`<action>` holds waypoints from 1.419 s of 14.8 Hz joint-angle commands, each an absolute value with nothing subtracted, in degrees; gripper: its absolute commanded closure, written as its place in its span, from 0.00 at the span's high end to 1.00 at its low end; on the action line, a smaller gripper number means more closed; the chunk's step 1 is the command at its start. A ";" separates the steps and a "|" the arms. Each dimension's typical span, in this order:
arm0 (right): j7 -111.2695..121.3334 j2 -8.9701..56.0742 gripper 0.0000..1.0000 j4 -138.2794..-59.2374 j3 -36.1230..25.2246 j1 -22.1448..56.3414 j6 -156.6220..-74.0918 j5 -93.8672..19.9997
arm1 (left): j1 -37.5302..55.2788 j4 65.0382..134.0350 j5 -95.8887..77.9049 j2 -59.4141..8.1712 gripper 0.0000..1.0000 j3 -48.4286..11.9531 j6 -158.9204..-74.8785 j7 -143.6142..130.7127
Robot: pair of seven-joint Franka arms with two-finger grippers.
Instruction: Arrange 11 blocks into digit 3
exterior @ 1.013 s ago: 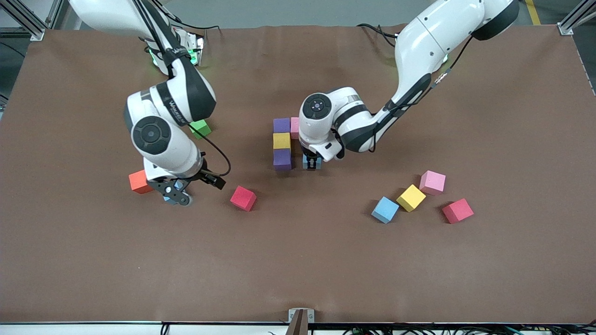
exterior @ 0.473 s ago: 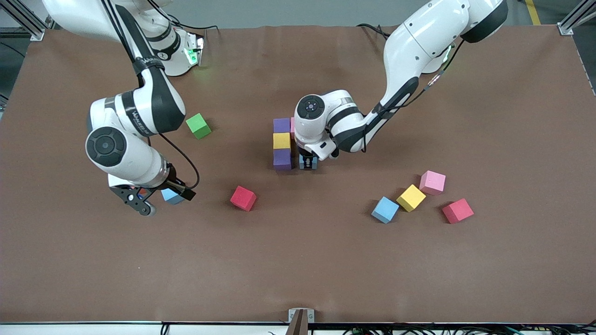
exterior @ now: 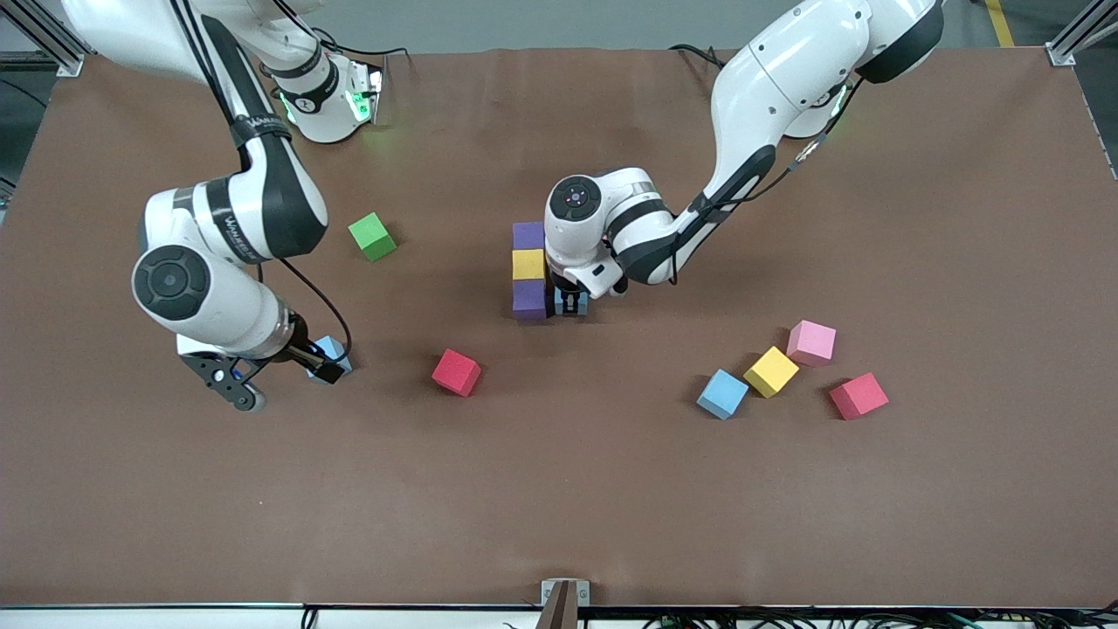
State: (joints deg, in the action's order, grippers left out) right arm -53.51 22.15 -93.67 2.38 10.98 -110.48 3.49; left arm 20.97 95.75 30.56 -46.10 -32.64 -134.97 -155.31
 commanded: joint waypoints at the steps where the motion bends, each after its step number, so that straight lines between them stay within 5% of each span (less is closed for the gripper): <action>1: -54.76 20.83 1.00 -94.75 3.43 8.88 -109.95 4.39 | 22.41 93.34 29.79 -47.55 0.61 -31.90 -135.35 -157.15; 21: -54.93 19.60 1.00 -95.18 3.95 8.96 -107.84 3.43 | 23.91 91.58 29.88 -48.52 0.66 -30.59 -135.26 -157.59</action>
State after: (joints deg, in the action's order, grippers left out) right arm -53.78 20.49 -93.72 3.03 9.23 -107.13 3.44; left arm 22.73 92.98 30.07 -47.46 -31.35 -134.96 -155.47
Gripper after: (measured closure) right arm 0.000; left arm 0.339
